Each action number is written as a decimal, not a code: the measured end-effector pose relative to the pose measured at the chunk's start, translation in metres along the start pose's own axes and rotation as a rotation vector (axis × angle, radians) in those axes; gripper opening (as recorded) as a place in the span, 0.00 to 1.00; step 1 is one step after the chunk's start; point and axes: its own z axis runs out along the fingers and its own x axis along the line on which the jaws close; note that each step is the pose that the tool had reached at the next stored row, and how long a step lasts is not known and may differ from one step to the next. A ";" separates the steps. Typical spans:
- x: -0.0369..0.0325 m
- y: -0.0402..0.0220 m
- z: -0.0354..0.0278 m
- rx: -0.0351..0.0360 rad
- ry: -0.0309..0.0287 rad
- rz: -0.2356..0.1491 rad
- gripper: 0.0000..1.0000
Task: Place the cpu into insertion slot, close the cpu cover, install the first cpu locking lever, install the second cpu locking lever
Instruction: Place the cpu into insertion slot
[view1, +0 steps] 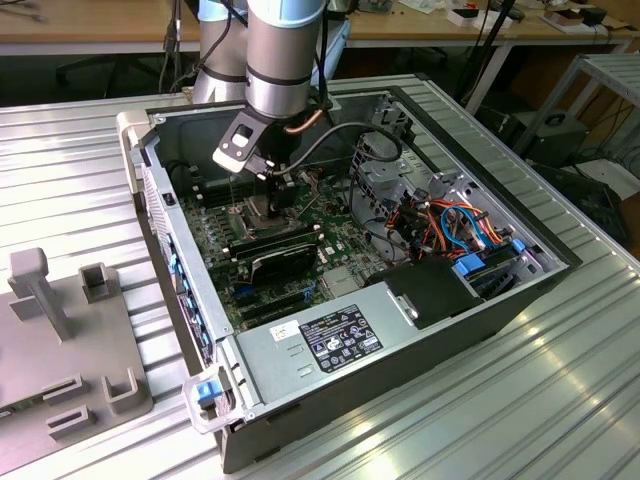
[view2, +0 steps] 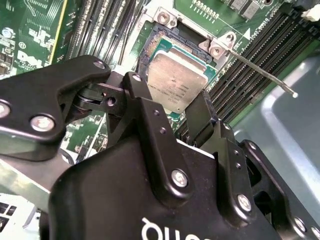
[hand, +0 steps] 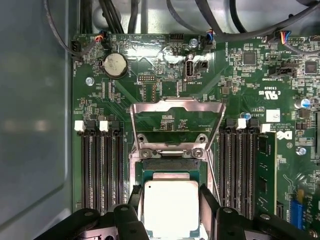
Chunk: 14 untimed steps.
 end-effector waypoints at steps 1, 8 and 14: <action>0.0000 -0.0001 0.0024 0.0000 -0.0001 0.000 0.55; 0.0001 -0.0002 0.0063 0.0000 -0.0001 0.000 0.55; -0.0009 -0.0002 0.0065 -0.0001 0.0000 0.000 0.55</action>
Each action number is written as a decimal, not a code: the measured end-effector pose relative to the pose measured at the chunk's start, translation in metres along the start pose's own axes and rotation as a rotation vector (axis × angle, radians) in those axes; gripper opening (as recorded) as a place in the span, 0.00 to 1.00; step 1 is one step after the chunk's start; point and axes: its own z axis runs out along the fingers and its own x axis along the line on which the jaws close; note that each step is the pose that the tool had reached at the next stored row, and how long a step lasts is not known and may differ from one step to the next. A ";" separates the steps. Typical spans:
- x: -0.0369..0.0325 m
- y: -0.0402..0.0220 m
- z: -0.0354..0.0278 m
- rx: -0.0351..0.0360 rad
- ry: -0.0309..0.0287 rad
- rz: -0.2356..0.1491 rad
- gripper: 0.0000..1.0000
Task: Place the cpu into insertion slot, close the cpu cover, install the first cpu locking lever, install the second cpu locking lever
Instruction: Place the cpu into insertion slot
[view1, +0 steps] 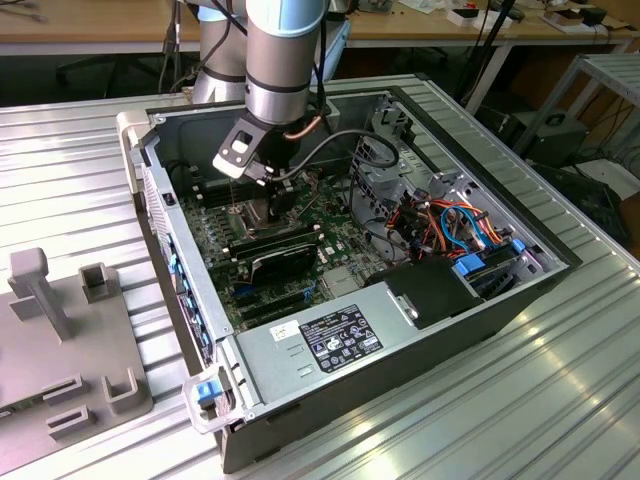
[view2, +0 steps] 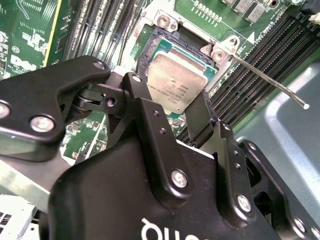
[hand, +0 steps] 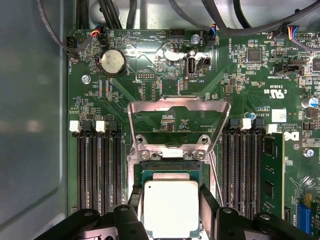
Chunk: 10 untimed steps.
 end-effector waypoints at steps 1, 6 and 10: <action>-0.0001 0.0000 0.0000 0.0001 -0.0002 0.000 0.55; -0.0002 -0.0002 0.0025 0.0002 -0.0004 0.000 0.55; -0.0005 -0.0002 0.0033 0.0002 -0.0004 0.000 0.55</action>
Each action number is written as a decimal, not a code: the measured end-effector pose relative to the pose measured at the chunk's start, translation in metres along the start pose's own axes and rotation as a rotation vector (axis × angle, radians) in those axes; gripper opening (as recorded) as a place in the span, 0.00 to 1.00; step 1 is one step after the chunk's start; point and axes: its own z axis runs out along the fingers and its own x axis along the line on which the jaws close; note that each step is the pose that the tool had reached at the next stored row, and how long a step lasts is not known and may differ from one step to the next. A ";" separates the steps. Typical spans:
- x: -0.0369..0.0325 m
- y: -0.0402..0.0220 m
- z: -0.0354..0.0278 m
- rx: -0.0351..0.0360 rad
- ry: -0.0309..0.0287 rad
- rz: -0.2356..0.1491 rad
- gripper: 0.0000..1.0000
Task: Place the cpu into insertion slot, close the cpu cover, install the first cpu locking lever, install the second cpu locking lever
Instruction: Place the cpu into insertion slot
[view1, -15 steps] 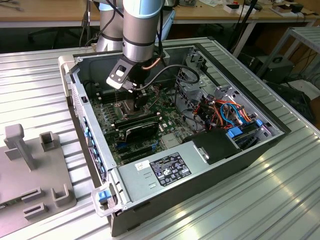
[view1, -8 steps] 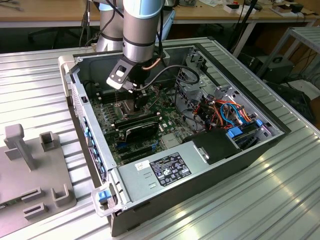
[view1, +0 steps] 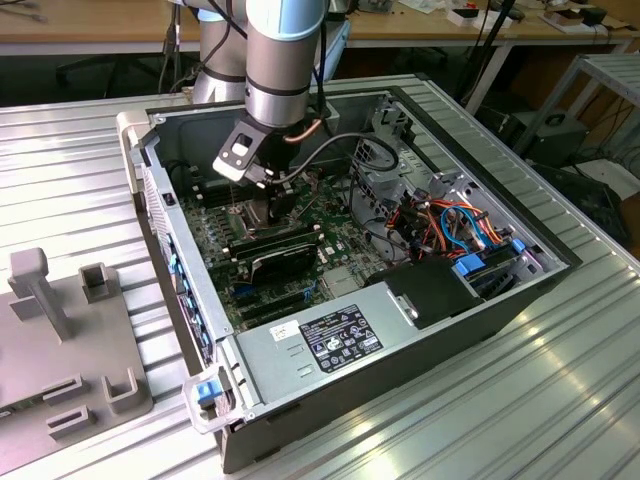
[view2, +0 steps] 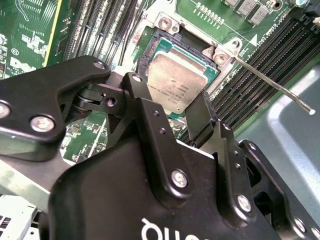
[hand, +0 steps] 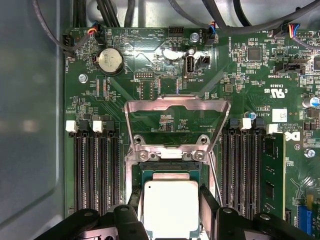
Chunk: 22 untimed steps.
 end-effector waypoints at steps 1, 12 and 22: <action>-0.0007 0.0001 0.0000 0.0000 0.0000 0.000 0.55; -0.0008 -0.0002 0.0063 0.0003 -0.0003 0.000 0.55; -0.0008 0.0011 0.0068 0.0003 -0.0034 0.001 0.55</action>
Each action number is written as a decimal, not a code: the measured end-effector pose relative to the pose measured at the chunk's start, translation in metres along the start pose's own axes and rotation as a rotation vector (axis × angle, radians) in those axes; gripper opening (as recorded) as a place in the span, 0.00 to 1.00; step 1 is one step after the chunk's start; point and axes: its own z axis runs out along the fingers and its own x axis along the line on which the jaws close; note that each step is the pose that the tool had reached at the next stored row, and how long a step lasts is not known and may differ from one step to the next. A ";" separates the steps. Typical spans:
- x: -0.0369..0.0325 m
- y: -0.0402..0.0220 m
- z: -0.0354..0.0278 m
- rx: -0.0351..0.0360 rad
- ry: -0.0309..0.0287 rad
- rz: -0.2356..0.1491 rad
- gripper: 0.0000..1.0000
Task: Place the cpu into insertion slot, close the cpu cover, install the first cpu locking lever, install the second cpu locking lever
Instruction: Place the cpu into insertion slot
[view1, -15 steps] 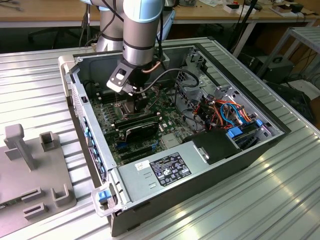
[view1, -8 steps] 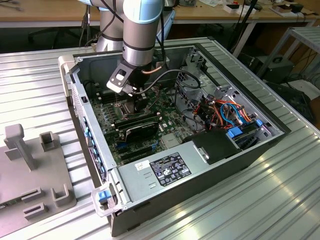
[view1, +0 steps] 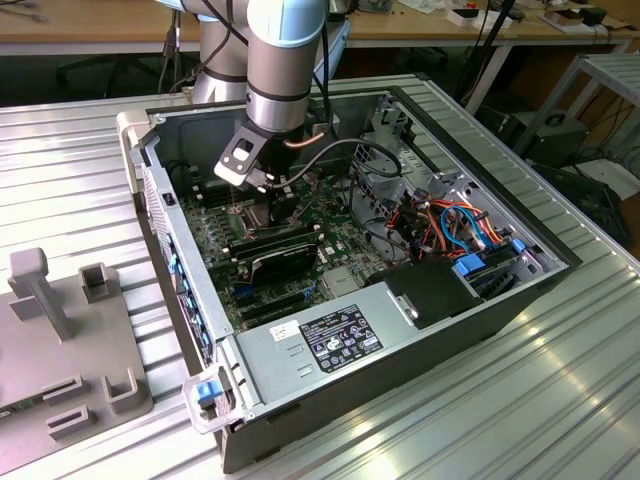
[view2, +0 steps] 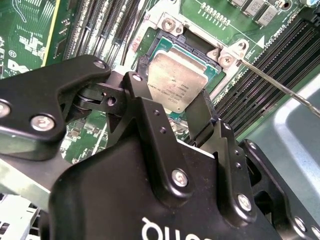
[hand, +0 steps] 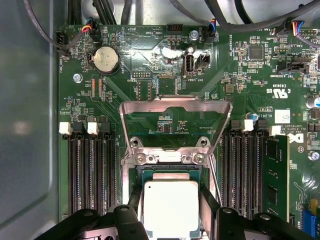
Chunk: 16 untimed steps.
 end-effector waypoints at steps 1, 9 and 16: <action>0.0000 0.0000 0.0001 0.0001 -0.0002 0.000 0.55; 0.0002 0.0000 0.0012 -0.0001 -0.0008 -0.005 0.55; 0.0002 -0.0001 0.0014 -0.0004 -0.0009 -0.005 0.55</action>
